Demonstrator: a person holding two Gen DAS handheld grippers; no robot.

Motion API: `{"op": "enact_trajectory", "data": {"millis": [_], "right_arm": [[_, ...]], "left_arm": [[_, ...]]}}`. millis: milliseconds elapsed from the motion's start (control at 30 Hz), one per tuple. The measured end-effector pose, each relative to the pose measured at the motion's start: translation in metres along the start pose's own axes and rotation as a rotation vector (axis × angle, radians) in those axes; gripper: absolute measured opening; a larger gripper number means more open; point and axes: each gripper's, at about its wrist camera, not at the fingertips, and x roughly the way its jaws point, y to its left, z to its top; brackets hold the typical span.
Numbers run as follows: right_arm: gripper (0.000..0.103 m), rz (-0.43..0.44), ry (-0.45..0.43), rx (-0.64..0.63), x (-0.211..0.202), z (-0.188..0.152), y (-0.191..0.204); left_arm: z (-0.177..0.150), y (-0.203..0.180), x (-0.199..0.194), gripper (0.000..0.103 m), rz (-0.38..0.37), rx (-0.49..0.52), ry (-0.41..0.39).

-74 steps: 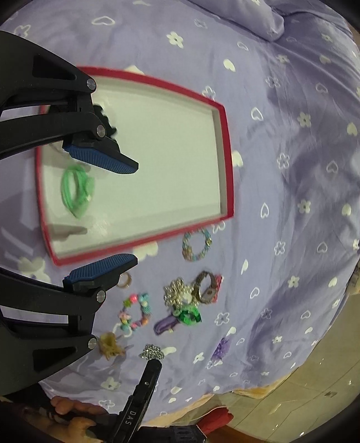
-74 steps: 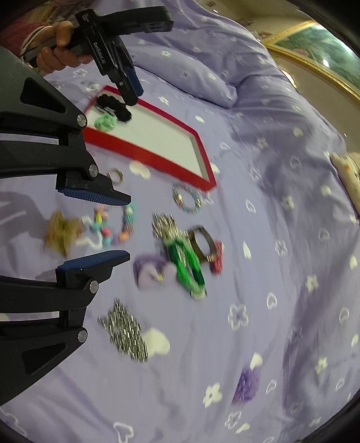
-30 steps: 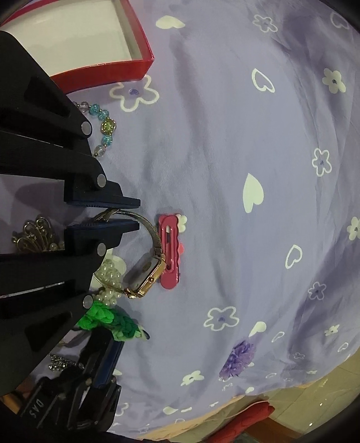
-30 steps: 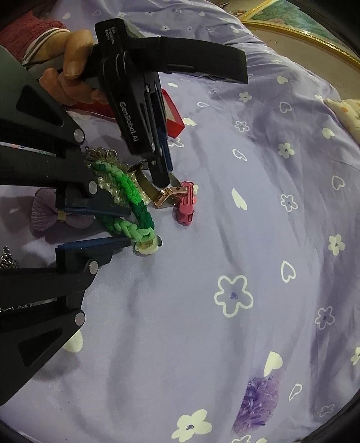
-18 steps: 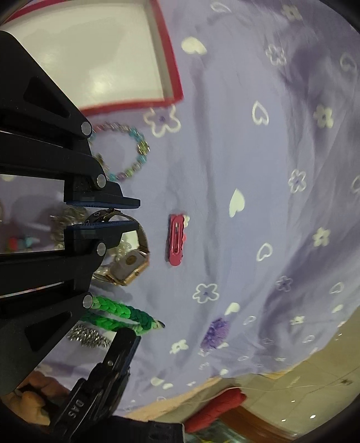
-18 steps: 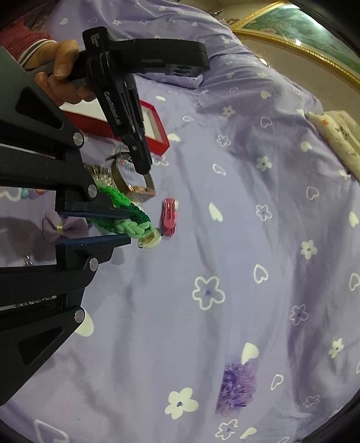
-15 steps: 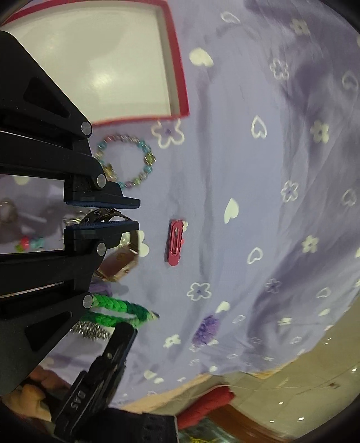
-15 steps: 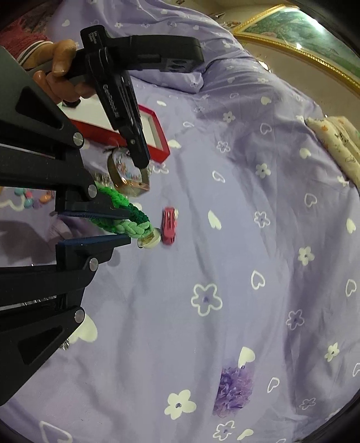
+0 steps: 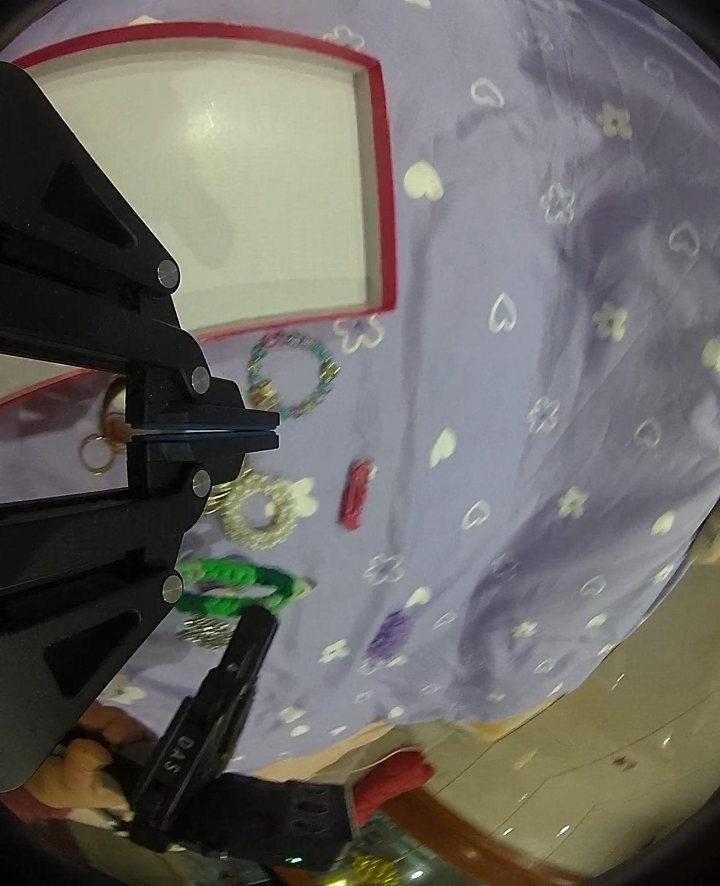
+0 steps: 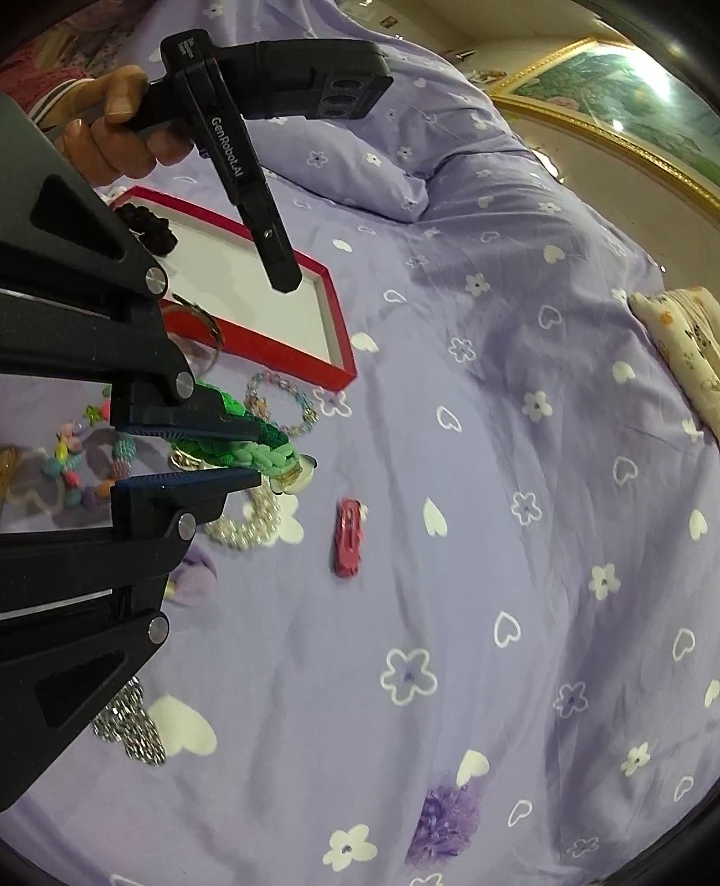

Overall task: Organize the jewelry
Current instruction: 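Lower the watch into the tray with the left tool while the right tool releases the braided bracelet beside it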

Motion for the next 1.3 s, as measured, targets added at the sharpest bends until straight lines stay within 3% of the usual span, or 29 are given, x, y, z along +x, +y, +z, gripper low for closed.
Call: {"op": "enact_trajectory", "data": {"millis": [167,367,533,600,633,767,1067,1300], "right_arm": [[0.009,0.001,0.009,0.014,-0.005,-0.009,-0.006],[0.009,-0.014,0.005,0.056,-0.017,-0.019,-0.026],[0.009,-0.016,0.006,0.083,-0.022,-0.024,-0.035],[0.009,-0.016,0.001,0.083,-0.025,-0.024,-0.036],[0.009,-0.016,-0.002,0.084,-0.026,-0.023,-0.037],[0.009,-0.009,-0.010,0.084,-0.029,-0.022,-0.036],[0.009,0.041,0.000,0.060,-0.023,-0.018,-0.012],[0.009,0.086,0.017,0.023,-0.009,-0.012,0.015]], "left_arm": [[-0.014,-0.020,0.012,0.002,0.045,0.180,0.109],[-0.038,-0.049,0.022,0.025,0.058,0.333,0.189],[-0.053,-0.053,0.049,0.025,0.126,0.364,0.260],[-0.058,-0.054,0.057,0.018,0.158,0.380,0.277],[-0.059,-0.053,0.059,0.012,0.176,0.385,0.276],[-0.051,-0.047,0.049,0.007,0.151,0.330,0.240],[-0.035,-0.027,0.003,0.007,0.062,0.173,0.104],[-0.024,-0.006,-0.030,0.007,0.083,0.101,0.010]]}}
